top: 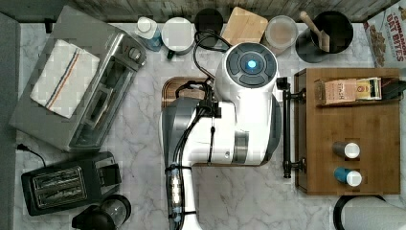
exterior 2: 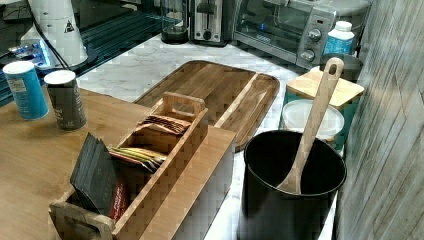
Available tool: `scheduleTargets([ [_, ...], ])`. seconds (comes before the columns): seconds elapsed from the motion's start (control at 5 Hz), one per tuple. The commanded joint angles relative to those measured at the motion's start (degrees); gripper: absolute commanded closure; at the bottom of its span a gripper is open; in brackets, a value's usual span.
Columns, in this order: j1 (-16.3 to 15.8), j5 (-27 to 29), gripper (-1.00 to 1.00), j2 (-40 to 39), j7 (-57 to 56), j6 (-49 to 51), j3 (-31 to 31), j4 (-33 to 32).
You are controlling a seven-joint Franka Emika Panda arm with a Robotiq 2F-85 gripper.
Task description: Open the drawer.
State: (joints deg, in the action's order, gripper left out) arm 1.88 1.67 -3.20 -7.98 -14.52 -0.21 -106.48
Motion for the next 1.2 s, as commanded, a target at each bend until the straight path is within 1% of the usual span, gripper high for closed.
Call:
scheduleTargets([
  [0.2, 0.1, 0.2, -1.0, 0.0, 0.0, 0.0, 0.1, -0.5],
  [0.4, 0.9, -0.3, -1.0, 2.1, -6.6, -0.1, -0.4, -3.9],
  [0.6, 2.0, -3.4, -1.0, 4.6, -18.5, -1.9, -1.8, -6.9],
  [0.8, 3.6, -7.2, -1.0, 5.9, -27.5, -5.8, -3.2, -8.8],
  [1.0, 4.8, -9.3, -1.0, 5.9, -34.9, -10.8, -5.4, -10.3],
  [1.2, 5.7, -12.4, -1.0, 4.0, -36.9, -14.1, -6.6, -11.1],
])
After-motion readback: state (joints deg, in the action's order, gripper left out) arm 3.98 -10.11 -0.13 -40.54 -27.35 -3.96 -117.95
